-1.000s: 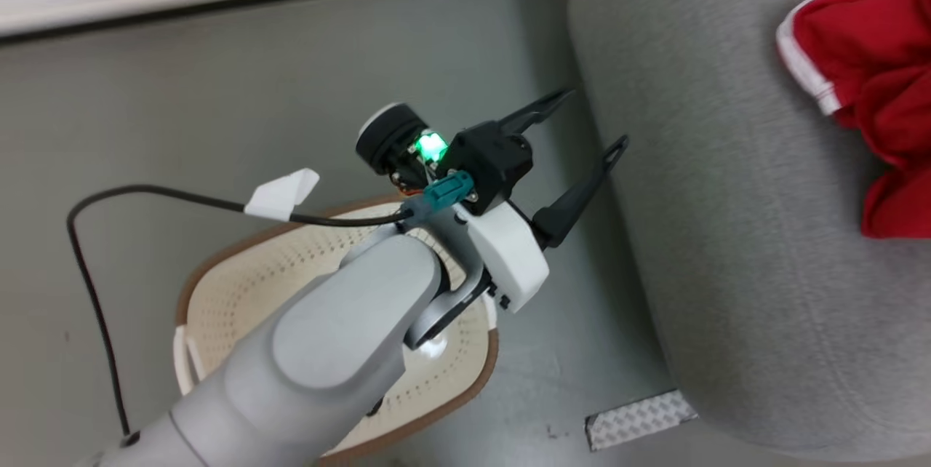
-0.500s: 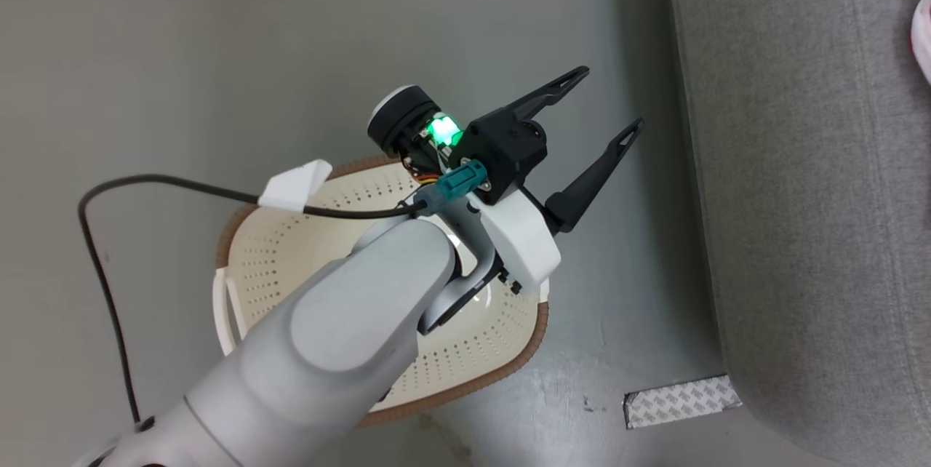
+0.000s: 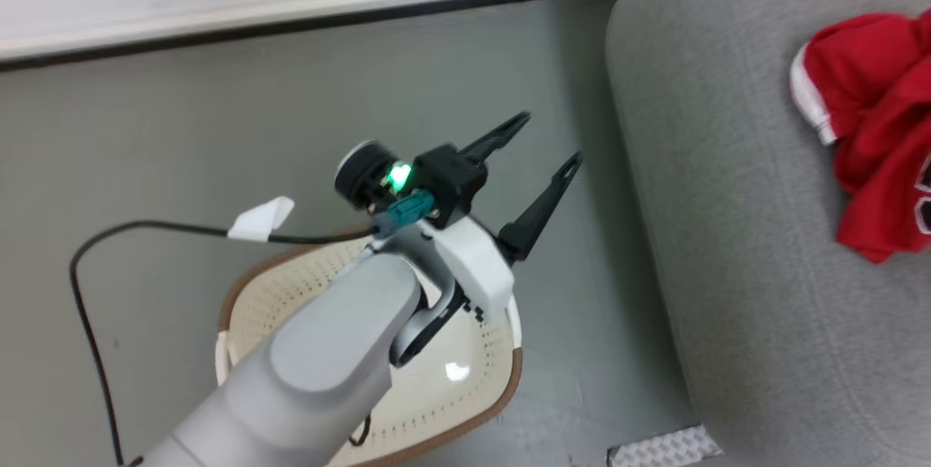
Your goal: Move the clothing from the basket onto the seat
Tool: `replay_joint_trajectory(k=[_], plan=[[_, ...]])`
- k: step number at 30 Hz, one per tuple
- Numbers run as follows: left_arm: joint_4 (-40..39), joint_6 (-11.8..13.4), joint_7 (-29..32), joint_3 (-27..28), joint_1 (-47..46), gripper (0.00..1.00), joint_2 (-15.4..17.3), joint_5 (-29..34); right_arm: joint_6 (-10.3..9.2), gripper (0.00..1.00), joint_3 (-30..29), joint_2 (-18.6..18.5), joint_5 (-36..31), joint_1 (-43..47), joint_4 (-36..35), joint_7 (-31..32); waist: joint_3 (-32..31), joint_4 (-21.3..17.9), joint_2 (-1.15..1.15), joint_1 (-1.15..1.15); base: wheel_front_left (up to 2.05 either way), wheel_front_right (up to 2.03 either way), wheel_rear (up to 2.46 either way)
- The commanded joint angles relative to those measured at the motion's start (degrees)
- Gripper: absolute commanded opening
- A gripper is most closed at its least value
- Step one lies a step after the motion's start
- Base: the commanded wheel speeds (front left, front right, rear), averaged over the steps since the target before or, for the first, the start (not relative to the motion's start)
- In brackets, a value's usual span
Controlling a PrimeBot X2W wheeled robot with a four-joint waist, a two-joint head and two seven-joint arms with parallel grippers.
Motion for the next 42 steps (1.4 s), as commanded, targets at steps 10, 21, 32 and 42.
replay_joint_trajectory(k=[10,21,32,42], plan=[[-0.77,2.01,-2.12,2.56,7.80,1.00,3.33,-3.84,-0.14,1.00,4.34,-5.70,0.72,-1.07,-9.55,-2.29,-13.09,-4.00,0.00,0.00,0.00,0.00,0.00],[-4.88,5.39,-2.86,6.28,13.40,1.00,6.87,-6.26,-0.14,1.00,-0.45,-5.13,-0.17,2.01,-19.20,-13.40,-19.15,-0.91,0.00,0.00,0.00,0.00,0.00],[-9.34,9.69,-3.40,12.56,20.96,1.00,10.94,-8.02,-0.14,1.00,-13.08,5.39,-6.65,11.67,-20.67,-23.64,-22.73,5.72,0.00,0.00,0.00,0.00,0.00],[-13.06,11.38,-3.41,23.52,31.00,1.00,12.22,-5.46,-0.14,1.00,-28.21,19.10,-20.26,26.26,-23.57,-24.27,-25.31,10.79,0.00,0.00,0.00,0.00,0.00]])
